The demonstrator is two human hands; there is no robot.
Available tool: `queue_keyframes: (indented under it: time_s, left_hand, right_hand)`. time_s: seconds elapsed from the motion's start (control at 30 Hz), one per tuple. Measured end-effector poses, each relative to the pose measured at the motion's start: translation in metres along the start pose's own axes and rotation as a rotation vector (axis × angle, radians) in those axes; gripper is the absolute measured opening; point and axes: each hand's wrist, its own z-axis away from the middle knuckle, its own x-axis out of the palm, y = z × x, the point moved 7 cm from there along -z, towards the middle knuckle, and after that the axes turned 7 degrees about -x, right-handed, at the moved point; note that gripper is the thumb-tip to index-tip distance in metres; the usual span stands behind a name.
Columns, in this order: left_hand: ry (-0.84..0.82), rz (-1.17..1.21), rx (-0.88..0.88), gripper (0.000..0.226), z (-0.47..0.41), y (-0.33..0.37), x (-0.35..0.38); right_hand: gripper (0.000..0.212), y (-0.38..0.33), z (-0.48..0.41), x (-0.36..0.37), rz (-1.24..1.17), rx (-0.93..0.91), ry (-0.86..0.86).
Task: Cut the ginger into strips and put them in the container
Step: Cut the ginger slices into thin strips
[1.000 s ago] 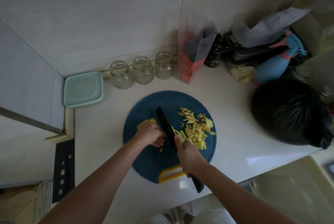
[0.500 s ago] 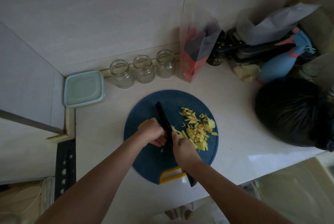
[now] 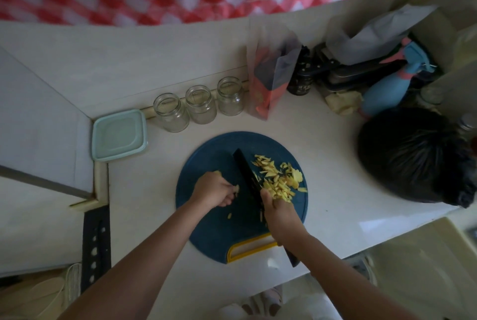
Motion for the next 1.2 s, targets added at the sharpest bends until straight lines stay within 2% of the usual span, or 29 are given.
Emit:
queue_keyframes:
  time_s: [0.1, 0.17, 0.3, 0.33, 0.4, 0.47, 0.7, 0.97, 1.1, 1.2]
  left_hand:
    - [-0.046, 0.035, 0.020, 0.018, 0.008, 0.007, 0.007]
    - [0.008, 0.013, 0.060, 0.018, 0.010, 0.011, -0.002]
    - [0.435, -0.198, 0.287, 0.018, 0.019, 0.020, -0.048]
    - [0.474, -0.255, 0.290, 0.027, 0.018, 0.018, -0.054]
    - [0.381, -0.330, 0.239, 0.051, 0.009, 0.009, -0.052]
    - [0.285, -0.394, 0.214, 0.062, 0.002, 0.002, -0.045]
    - [0.411, -0.348, 0.319, 0.050, 0.004, -0.007, -0.046]
    - [0.380, -0.253, 0.378, 0.032, 0.010, -0.012, -0.041]
    - [0.349, -0.274, 0.401, 0.027, 0.020, -0.023, -0.031]
    - [0.377, -0.260, 0.346, 0.023, 0.022, -0.037, -0.032]
  right_hand:
    - [0.059, -0.001, 0.003, -0.003, -0.057, -0.024, 0.022]
    - [0.060, -0.004, 0.006, -0.002, -0.133, -0.029, 0.043]
    - [0.060, -0.004, 0.020, 0.019, -0.333, 0.005, -0.005]
    - [0.060, -0.003, 0.025, 0.027, -0.362, 0.018, -0.013]
    - [0.061, -0.001, 0.034, 0.042, -0.415, 0.045, -0.024]
    - [0.061, 0.003, 0.042, 0.058, -0.475, 0.076, -0.037]
    - [0.063, 0.020, 0.049, 0.085, -0.467, 0.130, -0.011]
    - [0.062, 0.033, 0.014, 0.033, -0.390, 0.146, 0.153]
    - [0.059, 0.028, 0.006, 0.025, -0.423, 0.119, 0.141]
    - [0.062, 0.024, 0.016, 0.037, -0.434, 0.098, 0.104]
